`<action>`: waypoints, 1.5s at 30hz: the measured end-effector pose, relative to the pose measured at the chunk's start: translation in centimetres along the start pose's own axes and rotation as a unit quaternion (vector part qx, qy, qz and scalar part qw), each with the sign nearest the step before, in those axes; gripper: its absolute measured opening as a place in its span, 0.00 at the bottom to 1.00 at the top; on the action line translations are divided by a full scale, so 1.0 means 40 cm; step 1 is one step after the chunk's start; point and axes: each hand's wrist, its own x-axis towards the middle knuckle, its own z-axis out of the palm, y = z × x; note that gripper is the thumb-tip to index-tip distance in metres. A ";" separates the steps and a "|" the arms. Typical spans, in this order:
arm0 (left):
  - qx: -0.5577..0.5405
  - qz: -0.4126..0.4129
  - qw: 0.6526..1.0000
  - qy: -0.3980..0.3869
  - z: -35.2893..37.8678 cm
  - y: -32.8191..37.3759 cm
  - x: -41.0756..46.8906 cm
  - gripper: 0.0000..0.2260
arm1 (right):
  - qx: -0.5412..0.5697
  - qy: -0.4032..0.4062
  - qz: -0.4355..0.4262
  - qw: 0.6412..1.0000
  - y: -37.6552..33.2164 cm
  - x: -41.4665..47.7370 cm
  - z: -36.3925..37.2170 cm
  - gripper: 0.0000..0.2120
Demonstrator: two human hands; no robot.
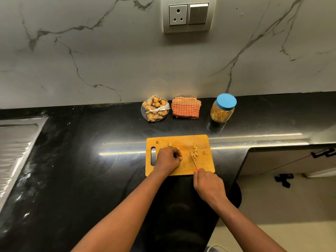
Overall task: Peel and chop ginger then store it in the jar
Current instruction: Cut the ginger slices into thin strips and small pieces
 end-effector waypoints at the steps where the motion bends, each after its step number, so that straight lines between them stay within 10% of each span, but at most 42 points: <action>1: 0.008 0.005 1.000 0.006 -0.004 0.003 0.003 0.05 | 0.003 -0.001 0.001 1.000 0.000 -0.001 0.001 0.20; 21: 0.289 0.132 0.948 -0.005 -0.075 0.025 0.076 0.13 | 0.048 -0.012 -0.002 0.999 -0.017 -0.020 -0.004 0.19; 45: 0.222 0.087 0.971 -0.002 -0.036 -0.002 0.021 0.15 | 0.044 -0.019 -0.023 0.999 -0.032 -0.008 -0.014 0.21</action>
